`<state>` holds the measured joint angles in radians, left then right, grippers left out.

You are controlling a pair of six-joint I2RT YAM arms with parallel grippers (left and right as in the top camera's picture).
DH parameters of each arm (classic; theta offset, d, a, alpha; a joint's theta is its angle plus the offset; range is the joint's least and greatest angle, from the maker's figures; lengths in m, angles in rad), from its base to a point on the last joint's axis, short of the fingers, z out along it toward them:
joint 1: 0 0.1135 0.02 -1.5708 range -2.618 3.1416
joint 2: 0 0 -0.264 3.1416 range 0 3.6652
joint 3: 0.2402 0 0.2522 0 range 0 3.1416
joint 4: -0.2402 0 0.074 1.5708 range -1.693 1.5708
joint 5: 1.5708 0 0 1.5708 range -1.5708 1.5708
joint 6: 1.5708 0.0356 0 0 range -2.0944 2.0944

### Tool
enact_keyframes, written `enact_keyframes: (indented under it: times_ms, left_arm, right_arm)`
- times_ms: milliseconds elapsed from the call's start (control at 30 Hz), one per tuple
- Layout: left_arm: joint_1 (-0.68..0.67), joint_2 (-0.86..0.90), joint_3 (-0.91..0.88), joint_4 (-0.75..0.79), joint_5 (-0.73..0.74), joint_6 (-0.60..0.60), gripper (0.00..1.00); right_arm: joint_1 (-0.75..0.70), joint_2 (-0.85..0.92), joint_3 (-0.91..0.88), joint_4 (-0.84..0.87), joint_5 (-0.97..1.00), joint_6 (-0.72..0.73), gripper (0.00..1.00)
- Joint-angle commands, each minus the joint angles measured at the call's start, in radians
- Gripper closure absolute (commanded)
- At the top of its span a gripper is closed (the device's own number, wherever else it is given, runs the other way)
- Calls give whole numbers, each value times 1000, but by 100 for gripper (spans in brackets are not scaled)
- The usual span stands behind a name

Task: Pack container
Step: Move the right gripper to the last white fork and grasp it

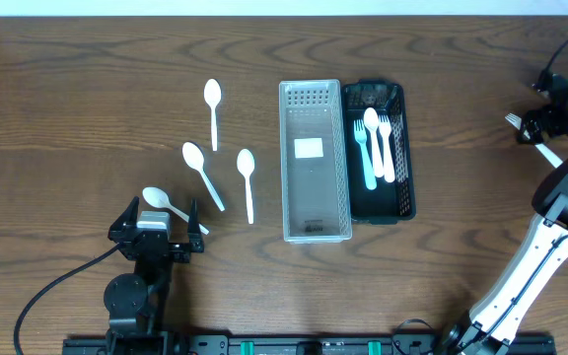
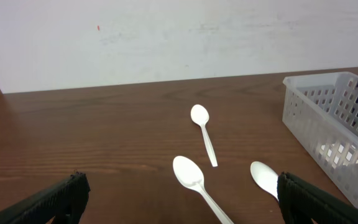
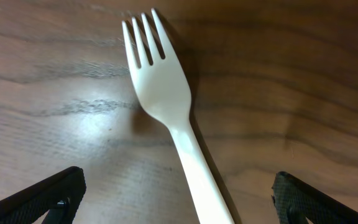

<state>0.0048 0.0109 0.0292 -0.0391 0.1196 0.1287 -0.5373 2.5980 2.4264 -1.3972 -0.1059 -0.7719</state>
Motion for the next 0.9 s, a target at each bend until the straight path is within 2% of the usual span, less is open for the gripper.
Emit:
enact_keyframes:
  times_ms: [0, 200, 867]
  left_arm:
    - [3, -7, -25, -19, 1, 2, 2]
    - [3, -7, -25, -19, 1, 2, 2]
    - [3, -7, -25, -19, 1, 2, 2]
  right_arm:
    - [19, 19, 5, -3, 30, -10, 1]
    - [39, 23, -2, 14, 108, 22, 1]
    - [58, 23, -119, 70, 124, 39, 1]
